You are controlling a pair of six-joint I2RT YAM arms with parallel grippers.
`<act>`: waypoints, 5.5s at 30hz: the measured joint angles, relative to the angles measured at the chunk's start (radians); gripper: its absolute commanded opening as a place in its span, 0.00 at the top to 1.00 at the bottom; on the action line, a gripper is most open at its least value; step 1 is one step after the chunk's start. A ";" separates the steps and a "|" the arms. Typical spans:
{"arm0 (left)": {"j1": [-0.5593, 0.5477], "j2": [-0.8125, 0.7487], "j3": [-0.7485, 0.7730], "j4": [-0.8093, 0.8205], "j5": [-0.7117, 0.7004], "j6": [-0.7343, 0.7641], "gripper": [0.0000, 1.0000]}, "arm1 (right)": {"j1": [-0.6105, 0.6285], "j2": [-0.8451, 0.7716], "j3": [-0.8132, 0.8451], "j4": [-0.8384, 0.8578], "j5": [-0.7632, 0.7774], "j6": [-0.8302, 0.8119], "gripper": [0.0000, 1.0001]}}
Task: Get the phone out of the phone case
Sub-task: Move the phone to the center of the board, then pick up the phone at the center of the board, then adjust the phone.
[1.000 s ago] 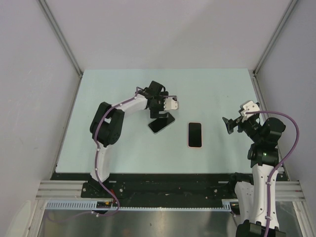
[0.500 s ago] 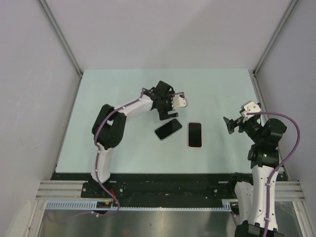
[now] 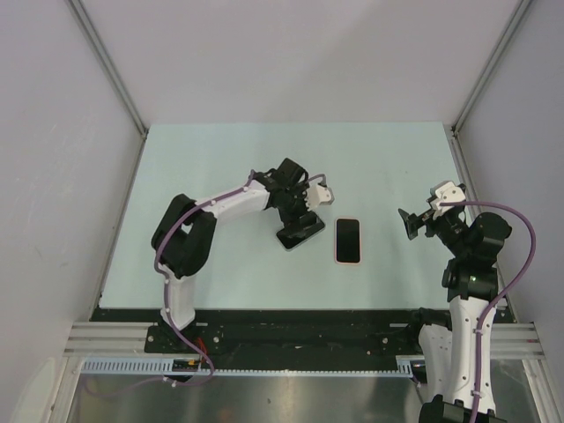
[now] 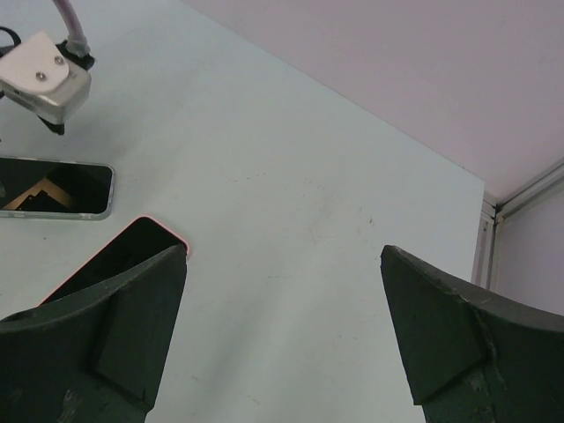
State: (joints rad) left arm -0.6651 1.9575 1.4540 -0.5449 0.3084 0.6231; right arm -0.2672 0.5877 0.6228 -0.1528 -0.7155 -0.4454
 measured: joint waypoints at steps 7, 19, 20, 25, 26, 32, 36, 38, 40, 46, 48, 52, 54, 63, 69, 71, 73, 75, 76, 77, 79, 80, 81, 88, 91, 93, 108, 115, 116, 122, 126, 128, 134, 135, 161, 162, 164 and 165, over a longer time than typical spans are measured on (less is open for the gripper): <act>-0.011 0.098 0.024 -0.057 0.040 -0.105 0.00 | -0.001 -0.003 0.000 0.000 0.000 0.000 0.04; -0.021 0.113 0.055 -0.069 0.011 -0.285 0.00 | -0.001 -0.006 0.000 0.000 0.000 0.000 0.04; -0.024 0.114 0.055 -0.069 0.005 -0.288 0.00 | 0.000 -0.006 0.000 0.000 0.000 0.000 0.04; -0.052 0.115 0.055 -0.063 -0.065 -0.312 0.00 | 0.000 -0.007 0.000 0.000 0.000 0.000 0.04; -0.059 0.116 0.055 -0.063 -0.080 -0.314 0.00 | 0.000 -0.008 0.000 0.000 0.000 0.000 0.04; -0.092 0.117 0.046 -0.048 -0.167 -0.328 0.10 | 0.000 -0.011 0.000 0.000 0.000 0.000 0.04; -0.096 0.117 0.042 -0.038 -0.178 -0.336 0.32 | 0.000 -0.011 0.000 0.000 0.000 0.000 0.04; -0.098 0.116 0.038 -0.037 -0.177 -0.338 0.35 | 0.000 -0.011 0.000 0.000 0.000 0.000 0.04; -0.098 0.113 0.032 -0.031 -0.176 -0.337 0.41 | 0.000 -0.013 0.000 0.000 0.000 0.000 0.04; -0.098 0.097 0.004 0.001 -0.173 -0.335 0.61 | 0.000 -0.017 0.000 0.000 0.000 0.000 0.04; -0.098 0.092 -0.005 0.010 -0.171 -0.335 0.73 | 0.000 -0.017 0.000 0.000 0.000 0.000 0.04; -0.098 0.084 -0.016 0.021 -0.164 -0.323 1.00 | 0.002 -0.012 0.000 0.002 -0.001 0.014 0.04; -0.098 0.078 -0.025 0.028 -0.156 -0.309 1.00 | 0.005 -0.001 0.000 0.008 -0.005 0.031 0.05; -0.099 0.030 -0.088 0.028 -0.121 -0.263 1.00 | 0.052 0.077 0.000 0.046 -0.059 0.160 0.07; -0.099 -0.023 -0.135 0.010 -0.100 -0.245 1.00 | 0.163 0.176 0.005 0.087 -0.060 0.260 0.08; -0.099 -0.052 -0.145 0.011 -0.093 -0.237 1.00 | 0.189 0.217 0.007 0.100 -0.060 0.293 0.09; -0.099 -0.085 -0.150 0.013 -0.091 -0.229 1.00 | 0.203 0.267 0.008 0.123 -0.061 0.330 0.10; -0.099 -0.130 -0.154 0.023 -0.087 -0.221 1.00 | 0.209 0.318 0.008 0.145 -0.064 0.375 0.10; -0.099 -0.152 -0.158 0.030 -0.084 -0.220 1.00 | 0.209 0.341 0.008 0.153 -0.067 0.397 0.11; -0.099 -0.169 -0.160 0.037 -0.082 -0.219 1.00 | 0.209 0.359 0.008 0.162 -0.071 0.417 0.11; -0.099 -0.209 -0.167 0.059 -0.071 -0.212 1.00 | 0.209 0.399 0.009 0.190 -0.087 0.463 0.13; -0.099 -0.220 -0.170 0.067 -0.068 -0.211 1.00 | 0.209 0.409 0.009 0.200 -0.091 0.480 0.14; -0.099 -0.230 -0.172 0.072 -0.065 -0.209 1.00 | 0.209 0.421 0.009 0.214 -0.106 0.503 0.15; -0.100 -0.264 -0.200 0.077 -0.048 -0.175 1.00 | 0.240 0.525 0.071 0.293 -0.222 0.632 0.19; -0.103 -0.296 -0.201 0.072 -0.039 -0.158 1.00 | 0.268 0.574 0.104 0.303 -0.265 0.661 0.20; -0.108 -0.320 -0.201 0.072 -0.034 -0.148 1.00 | 0.299 0.609 0.119 0.301 -0.289 0.671 0.20; -0.223 -0.397 -0.216 0.076 -0.037 -0.065 1.00 | 0.397 0.710 0.158 0.198 -0.388 0.639 0.21; -0.225 -0.397 -0.216 0.081 -0.053 -0.054 1.00 | 0.445 0.711 0.162 0.072 -0.407 0.548 0.23; -0.226 -0.397 -0.216 0.081 -0.054 -0.053 1.00 | 0.451 0.712 0.162 0.059 -0.409 0.539 0.23; -0.241 -0.397 -0.216 0.089 -0.063 -0.045 1.00 | 0.471 0.733 0.162 0.038 -0.417 0.524 0.31; -0.254 -0.397 -0.216 0.097 -0.070 -0.043 1.00 | 0.476 0.756 0.163 0.038 -0.420 0.531 0.34; -0.259 -0.397 -0.216 0.101 -0.070 -0.039 1.00 | 0.477 0.768 0.163 0.039 -0.420 0.540 0.36; -0.272 -0.397 -0.216 0.111 -0.079 -0.037 1.00 | 0.489 0.792 0.163 0.048 -0.427 0.566 0.41; -0.274 -0.397 -0.216 0.112 -0.080 -0.037 1.00 | 0.492 0.795 0.163 0.049 -0.427 0.569 0.44; -0.292 -0.419 -0.211 0.190 -0.148 -0.033 0.56 | 0.508 0.818 0.159 0.051 -0.424 0.610 1.00; -0.292 -0.428 -0.211 0.190 -0.150 -0.043 0.51 | 0.499 0.814 0.159 0.058 -0.426 0.610 1.00; -0.282 -0.454 -0.211 0.187 -0.149 -0.056 0.36 | 0.481 0.801 0.159 0.066 -0.426 0.610 1.00; -0.275 -0.472 -0.211 0.187 -0.146 -0.068 0.32 | 0.471 0.793 0.159 0.070 -0.426 0.610 1.00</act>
State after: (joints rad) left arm -0.9401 1.4857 1.2434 -0.3580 0.1619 0.5552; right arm 0.2039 1.3808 0.7822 -0.0830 -1.1419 0.1650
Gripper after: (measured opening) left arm 0.556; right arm 0.155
